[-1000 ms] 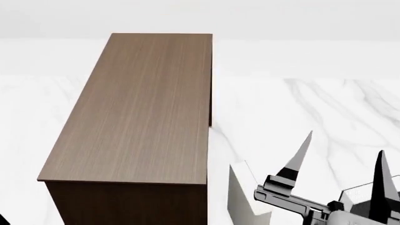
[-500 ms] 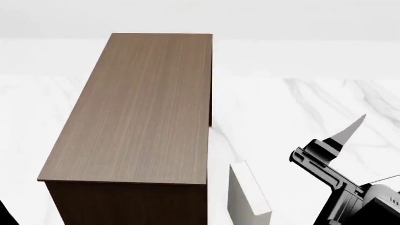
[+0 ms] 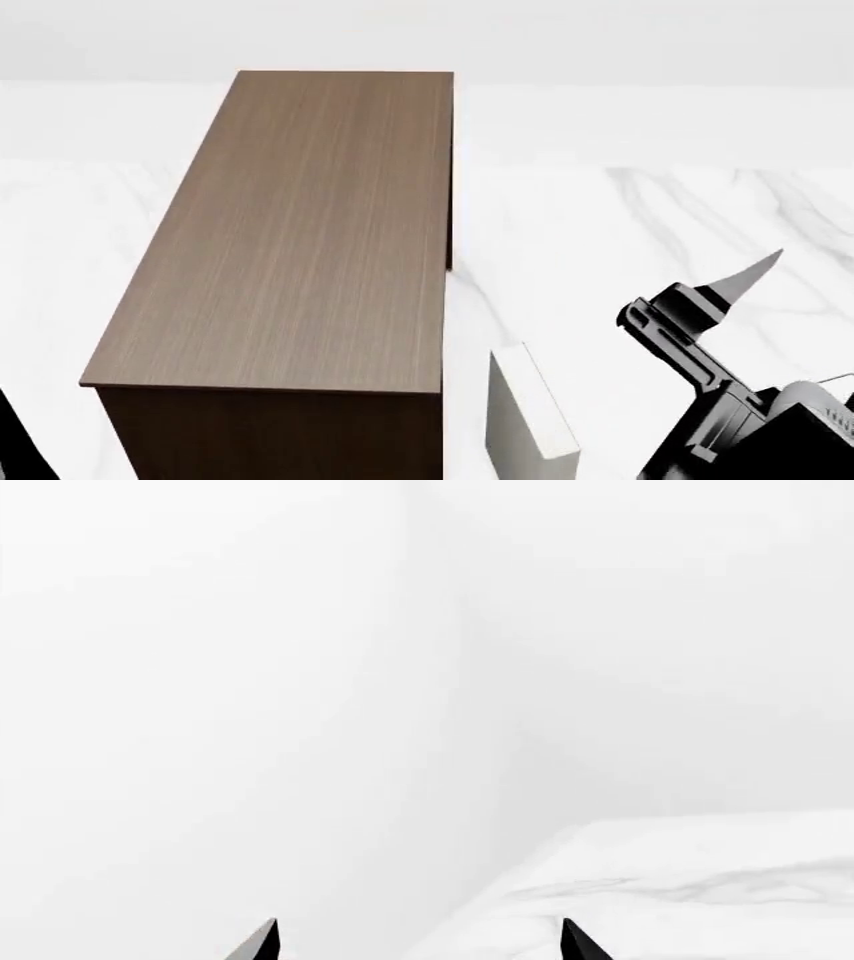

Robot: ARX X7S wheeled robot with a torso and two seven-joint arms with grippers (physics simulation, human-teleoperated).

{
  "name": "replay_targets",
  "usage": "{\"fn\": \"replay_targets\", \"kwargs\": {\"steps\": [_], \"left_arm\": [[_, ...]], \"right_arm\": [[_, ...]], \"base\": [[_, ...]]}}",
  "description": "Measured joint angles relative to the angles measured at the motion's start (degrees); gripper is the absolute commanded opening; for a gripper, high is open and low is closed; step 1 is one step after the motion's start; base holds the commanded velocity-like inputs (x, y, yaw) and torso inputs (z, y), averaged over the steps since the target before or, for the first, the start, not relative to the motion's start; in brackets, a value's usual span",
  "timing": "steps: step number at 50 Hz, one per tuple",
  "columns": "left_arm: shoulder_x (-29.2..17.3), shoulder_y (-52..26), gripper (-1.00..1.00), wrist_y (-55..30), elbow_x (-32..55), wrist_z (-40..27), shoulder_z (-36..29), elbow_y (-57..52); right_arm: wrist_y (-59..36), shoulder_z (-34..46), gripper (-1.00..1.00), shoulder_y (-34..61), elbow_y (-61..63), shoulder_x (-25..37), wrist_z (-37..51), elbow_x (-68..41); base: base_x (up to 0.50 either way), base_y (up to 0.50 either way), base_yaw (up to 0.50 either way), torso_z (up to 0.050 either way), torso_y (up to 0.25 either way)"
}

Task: Pick up the book in the middle and place it on the cabinet shelf.

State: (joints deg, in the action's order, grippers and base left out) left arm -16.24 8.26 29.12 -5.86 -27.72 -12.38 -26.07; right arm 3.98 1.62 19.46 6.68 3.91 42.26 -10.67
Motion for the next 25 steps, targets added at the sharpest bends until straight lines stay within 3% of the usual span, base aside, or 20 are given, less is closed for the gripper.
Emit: {"fn": "replay_targets", "kwargs": {"steps": [25], "left_arm": [[-0.80,-0.05,1.00,-1.38,0.32,-0.19,-0.62,-0.24]], "right_arm": [[2.42,1.72,1.00,0.56,-4.88,0.76,5.19,-2.06]], "base": [[0.00,0.00,0.00,0.000,0.000]]}}
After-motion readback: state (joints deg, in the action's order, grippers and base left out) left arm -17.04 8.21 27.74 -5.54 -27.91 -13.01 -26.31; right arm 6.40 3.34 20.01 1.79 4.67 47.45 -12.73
